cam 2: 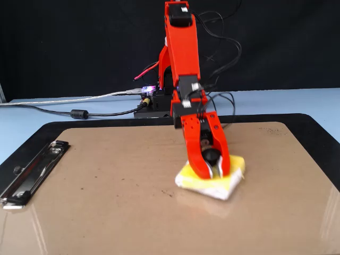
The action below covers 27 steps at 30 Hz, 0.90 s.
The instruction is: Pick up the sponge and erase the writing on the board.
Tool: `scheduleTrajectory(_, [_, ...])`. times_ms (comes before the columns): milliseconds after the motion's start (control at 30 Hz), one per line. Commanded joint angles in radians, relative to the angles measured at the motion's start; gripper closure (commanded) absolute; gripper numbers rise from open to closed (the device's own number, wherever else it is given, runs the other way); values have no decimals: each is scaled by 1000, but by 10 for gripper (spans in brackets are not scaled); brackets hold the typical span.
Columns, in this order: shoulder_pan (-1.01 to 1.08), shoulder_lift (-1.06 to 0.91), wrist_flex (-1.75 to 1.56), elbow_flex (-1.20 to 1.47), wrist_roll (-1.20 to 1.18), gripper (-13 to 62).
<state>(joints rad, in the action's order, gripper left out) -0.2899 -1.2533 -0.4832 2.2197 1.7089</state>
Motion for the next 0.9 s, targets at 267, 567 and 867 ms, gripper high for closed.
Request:
scheduleTrajectory(267, [-106, -509, 23, 469, 26, 574])
scheduleTrajectory(567, [-160, 104, 23, -172, 28, 574])
scheduleTrajectory(867, [-189, -351, 25, 311, 28, 574])
